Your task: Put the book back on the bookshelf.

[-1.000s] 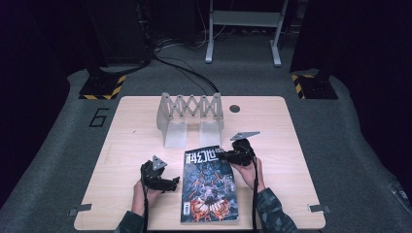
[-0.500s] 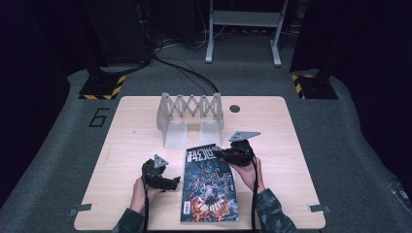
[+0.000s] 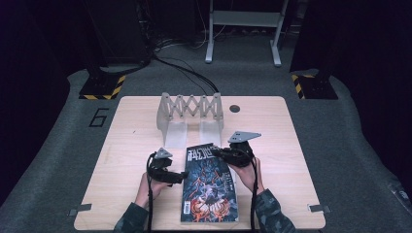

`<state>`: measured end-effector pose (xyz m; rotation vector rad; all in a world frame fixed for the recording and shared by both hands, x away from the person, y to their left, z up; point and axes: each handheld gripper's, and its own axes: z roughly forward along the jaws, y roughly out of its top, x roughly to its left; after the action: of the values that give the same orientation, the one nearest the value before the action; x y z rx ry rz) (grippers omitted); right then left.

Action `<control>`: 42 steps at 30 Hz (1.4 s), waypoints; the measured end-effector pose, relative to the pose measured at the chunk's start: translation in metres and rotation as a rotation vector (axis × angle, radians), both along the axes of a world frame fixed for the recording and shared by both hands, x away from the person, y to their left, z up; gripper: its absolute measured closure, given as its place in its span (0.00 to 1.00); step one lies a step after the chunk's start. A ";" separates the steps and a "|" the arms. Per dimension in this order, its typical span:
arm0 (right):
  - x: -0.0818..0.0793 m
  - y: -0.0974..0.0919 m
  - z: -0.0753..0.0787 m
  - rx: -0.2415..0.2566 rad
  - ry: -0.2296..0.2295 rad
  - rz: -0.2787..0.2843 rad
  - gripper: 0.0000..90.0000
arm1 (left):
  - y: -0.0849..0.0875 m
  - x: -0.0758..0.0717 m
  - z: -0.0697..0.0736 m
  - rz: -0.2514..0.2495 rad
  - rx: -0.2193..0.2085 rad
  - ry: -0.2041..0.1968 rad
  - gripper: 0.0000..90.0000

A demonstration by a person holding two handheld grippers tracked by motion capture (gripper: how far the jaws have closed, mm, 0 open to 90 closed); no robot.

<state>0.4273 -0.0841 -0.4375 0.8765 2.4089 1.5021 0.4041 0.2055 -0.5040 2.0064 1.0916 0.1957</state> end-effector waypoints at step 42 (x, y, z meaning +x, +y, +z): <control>0.017 -0.019 -0.035 -0.033 0.132 -0.072 0.94 | -0.041 0.004 -0.008 -0.053 0.096 0.054 0.49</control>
<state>0.4438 -0.1031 -0.4721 1.0755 2.4562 1.4163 0.4077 0.1642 -0.5119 2.1349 1.0793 0.1704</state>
